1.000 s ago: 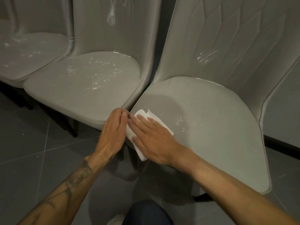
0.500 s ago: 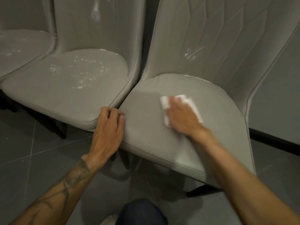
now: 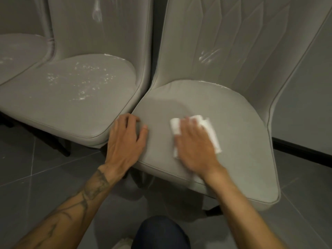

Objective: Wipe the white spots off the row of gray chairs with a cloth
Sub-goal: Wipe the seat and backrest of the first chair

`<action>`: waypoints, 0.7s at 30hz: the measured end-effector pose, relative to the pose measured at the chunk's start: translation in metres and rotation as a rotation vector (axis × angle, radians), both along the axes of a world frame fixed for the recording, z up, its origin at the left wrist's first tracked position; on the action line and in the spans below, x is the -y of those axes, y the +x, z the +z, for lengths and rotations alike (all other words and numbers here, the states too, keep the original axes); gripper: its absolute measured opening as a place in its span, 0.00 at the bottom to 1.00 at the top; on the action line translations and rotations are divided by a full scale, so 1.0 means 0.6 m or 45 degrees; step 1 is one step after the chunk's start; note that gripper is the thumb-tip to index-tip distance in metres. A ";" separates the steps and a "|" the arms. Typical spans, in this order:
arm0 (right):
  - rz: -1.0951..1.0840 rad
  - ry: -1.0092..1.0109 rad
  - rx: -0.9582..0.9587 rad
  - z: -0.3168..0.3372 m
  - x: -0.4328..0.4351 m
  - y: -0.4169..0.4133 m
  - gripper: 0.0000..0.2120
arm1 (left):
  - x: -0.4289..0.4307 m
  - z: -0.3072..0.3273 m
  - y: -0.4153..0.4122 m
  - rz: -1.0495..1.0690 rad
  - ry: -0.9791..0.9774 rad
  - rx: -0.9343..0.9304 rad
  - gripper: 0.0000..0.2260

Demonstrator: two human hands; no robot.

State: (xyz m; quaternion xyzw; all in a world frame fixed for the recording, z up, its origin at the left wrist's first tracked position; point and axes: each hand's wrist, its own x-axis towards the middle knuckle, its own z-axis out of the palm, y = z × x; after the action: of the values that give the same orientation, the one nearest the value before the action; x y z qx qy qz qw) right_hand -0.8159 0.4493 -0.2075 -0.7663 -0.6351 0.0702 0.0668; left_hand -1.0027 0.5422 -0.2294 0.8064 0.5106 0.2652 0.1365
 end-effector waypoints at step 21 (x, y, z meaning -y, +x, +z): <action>0.106 0.067 -0.037 -0.018 0.026 -0.054 0.28 | -0.016 -0.017 0.010 -0.148 0.052 -0.383 0.31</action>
State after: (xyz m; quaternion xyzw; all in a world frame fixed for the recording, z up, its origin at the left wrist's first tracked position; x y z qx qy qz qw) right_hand -0.8481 0.4336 -0.2184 -0.7362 -0.6669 0.0674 0.0931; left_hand -0.9969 0.5520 -0.2397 0.8678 0.4722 0.1436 0.0570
